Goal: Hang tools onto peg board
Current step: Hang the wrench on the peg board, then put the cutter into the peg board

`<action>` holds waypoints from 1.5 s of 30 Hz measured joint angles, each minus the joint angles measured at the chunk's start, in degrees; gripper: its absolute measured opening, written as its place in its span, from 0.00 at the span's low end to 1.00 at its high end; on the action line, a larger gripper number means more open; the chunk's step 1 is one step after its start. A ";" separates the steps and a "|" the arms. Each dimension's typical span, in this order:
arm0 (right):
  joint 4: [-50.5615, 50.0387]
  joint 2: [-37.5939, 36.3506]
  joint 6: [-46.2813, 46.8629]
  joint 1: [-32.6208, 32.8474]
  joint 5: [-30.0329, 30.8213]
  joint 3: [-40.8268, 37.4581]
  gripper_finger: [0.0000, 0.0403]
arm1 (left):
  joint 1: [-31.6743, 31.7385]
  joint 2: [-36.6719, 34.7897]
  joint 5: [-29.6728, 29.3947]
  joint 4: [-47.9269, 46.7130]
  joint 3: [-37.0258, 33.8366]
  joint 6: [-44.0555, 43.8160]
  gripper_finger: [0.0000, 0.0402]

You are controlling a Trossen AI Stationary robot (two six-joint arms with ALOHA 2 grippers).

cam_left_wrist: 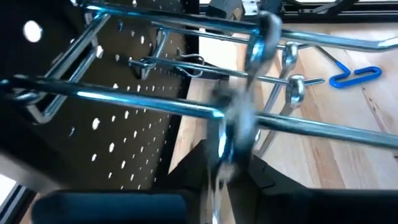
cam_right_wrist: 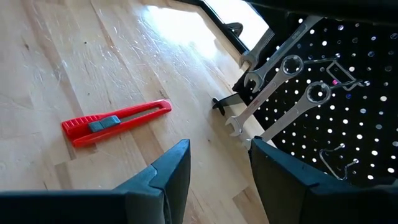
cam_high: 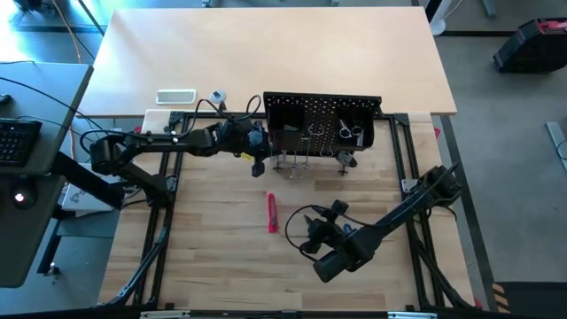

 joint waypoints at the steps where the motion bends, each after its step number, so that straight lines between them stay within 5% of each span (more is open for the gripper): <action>1: 0.01 0.00 0.00 0.00 -0.02 0.00 0.40 | 0.00 0.00 -0.08 -0.06 0.00 -0.22 0.11; 28: -0.57 0.00 0.00 0.04 -2.60 0.00 0.40 | -0.26 -0.04 -3.92 -11.92 0.00 -5.05 0.52; 45: -7.17 0.00 6.21 0.04 -11.38 0.00 0.40 | 1.89 -4.49 -10.84 -22.17 -0.28 -2.51 0.53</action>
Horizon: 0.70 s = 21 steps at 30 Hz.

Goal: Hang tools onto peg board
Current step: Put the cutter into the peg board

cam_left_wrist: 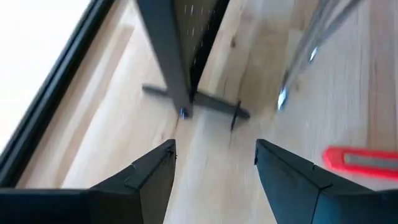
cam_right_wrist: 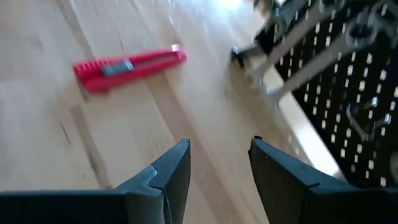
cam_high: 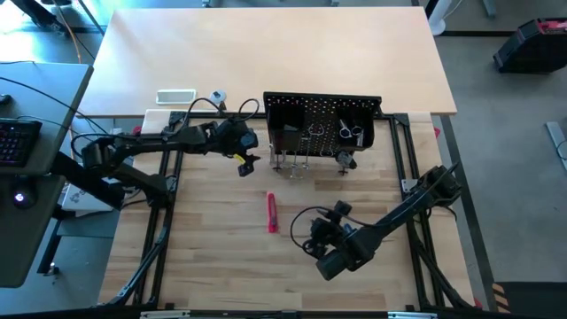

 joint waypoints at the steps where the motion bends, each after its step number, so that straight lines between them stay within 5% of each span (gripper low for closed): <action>1: -1.21 0.00 1.33 0.00 -1.04 0.00 0.40 | 0.22 -0.51 0.02 -0.91 -0.28 0.00 0.53; 10: -7.37 1.45 6.45 2.58 -6.59 -0.02 0.40 | -3.18 -4.36 8.39 -1.71 -7.61 -1.15 0.53; 21: -7.61 6.08 9.41 5.69 -11.61 -0.07 0.40 | -22.47 -3.54 14.05 12.25 -14.83 0.86 0.53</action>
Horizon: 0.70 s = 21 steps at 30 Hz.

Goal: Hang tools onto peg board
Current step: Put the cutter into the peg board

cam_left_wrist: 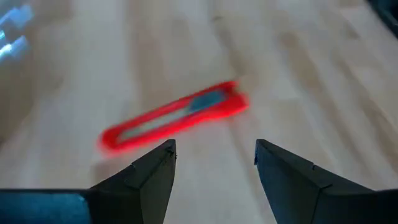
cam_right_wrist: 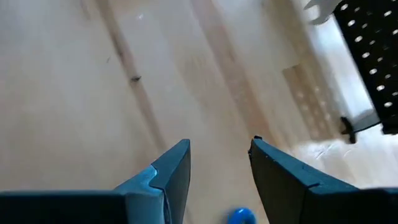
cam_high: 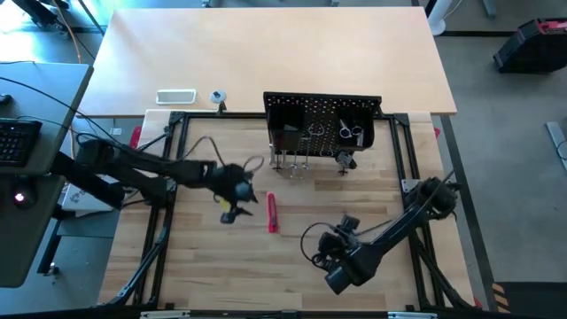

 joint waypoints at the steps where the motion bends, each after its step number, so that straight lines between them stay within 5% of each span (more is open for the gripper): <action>1: 0.14 0.25 0.03 0.20 -0.55 0.00 0.40 | -1.76 0.62 -0.22 1.75 -0.17 1.25 0.53; 8: 3.75 1.39 0.00 1.21 -0.99 0.00 0.40 | -7.62 9.14 -4.56 9.31 2.49 8.13 0.53; 21: 4.16 1.39 1.41 2.99 -1.03 0.00 0.40 | -7.81 26.97 -9.78 -7.14 19.87 20.36 0.53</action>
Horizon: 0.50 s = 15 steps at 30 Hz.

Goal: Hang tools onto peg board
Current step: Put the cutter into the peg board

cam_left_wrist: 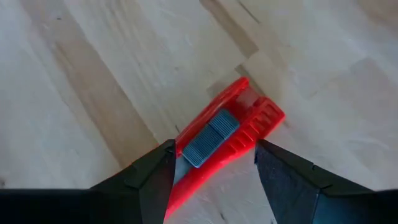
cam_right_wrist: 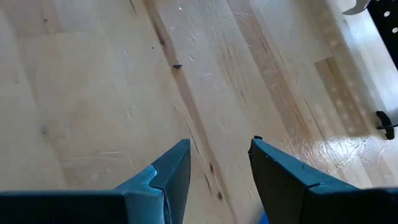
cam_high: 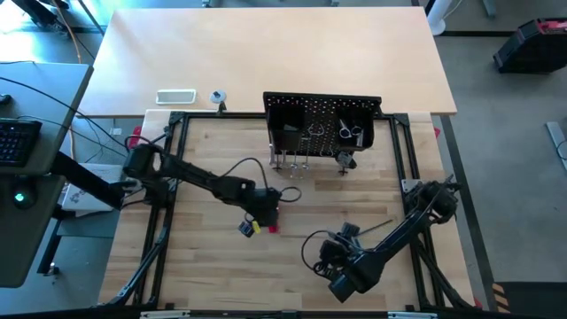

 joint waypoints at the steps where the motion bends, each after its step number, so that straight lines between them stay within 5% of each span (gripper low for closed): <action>1: 0.04 0.00 0.10 0.22 0.26 0.00 0.40 | 0.01 0.81 -0.13 -1.17 1.05 0.92 0.53; 15: -0.04 0.00 1.25 1.57 3.19 0.00 0.40 | -0.64 12.27 6.07 -13.26 11.64 -0.35 0.51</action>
